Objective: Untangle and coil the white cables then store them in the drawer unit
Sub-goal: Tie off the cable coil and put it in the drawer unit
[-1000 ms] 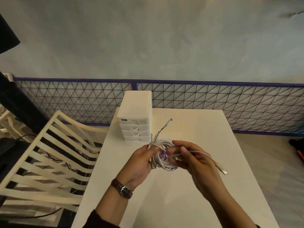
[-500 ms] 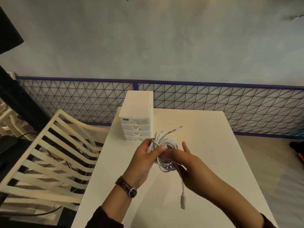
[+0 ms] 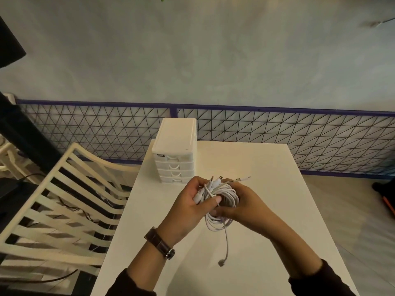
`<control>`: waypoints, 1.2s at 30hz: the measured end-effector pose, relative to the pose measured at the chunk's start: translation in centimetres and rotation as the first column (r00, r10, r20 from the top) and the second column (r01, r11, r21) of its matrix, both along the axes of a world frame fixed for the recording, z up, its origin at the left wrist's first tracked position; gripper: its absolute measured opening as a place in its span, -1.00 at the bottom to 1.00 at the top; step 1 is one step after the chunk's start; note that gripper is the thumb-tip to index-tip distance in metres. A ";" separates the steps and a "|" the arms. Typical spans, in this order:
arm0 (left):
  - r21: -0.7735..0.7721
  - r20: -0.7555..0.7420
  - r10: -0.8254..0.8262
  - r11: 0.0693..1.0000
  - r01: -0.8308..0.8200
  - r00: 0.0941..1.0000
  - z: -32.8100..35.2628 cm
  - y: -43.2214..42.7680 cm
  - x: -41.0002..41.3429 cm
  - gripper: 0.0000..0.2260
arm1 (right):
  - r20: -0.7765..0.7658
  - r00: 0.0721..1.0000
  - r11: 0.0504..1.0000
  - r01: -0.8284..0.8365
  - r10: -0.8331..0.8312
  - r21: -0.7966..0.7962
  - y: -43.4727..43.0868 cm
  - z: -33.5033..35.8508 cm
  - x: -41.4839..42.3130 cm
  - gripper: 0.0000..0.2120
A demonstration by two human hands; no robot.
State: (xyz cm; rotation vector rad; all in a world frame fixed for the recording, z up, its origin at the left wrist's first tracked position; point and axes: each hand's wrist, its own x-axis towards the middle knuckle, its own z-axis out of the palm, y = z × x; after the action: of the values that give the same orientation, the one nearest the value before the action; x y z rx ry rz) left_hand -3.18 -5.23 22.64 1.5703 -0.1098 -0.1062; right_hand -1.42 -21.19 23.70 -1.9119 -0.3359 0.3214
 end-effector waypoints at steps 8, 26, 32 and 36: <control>0.077 0.186 -0.033 0.997 0.018 0.982 0.3 -0.4 -0.4 -0.80 | 0.048 0.963 0.955 0.254 -0.264 0.152 0.9 -1.7 -0.6 -0.83; 0.465 0.337 0.032 0.863 -0.196 0.941 -0.6 -1.2 -1.5 -0.75 | -0.175 0.951 0.846 0.306 -0.254 0.437 1.0 -2.9 -2.1 -0.74; 0.421 0.236 0.017 0.900 -0.118 0.972 -1.2 -0.6 -1.7 -0.76 | -0.356 0.873 0.748 -0.014 0.332 0.664 -1.8 -2.9 -1.1 -0.63; 0.602 0.197 -0.173 0.799 0.021 0.965 -0.8 -0.1 -2.1 -0.68 | -0.475 0.697 0.707 -0.064 0.537 0.704 -3.7 -2.2 0.7 -0.41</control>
State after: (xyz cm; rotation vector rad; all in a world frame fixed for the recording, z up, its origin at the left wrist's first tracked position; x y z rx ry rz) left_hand -5.30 -5.34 21.81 2.2129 -0.3834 -0.0262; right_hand -0.68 -24.86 21.45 -0.9353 -0.2548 0.9662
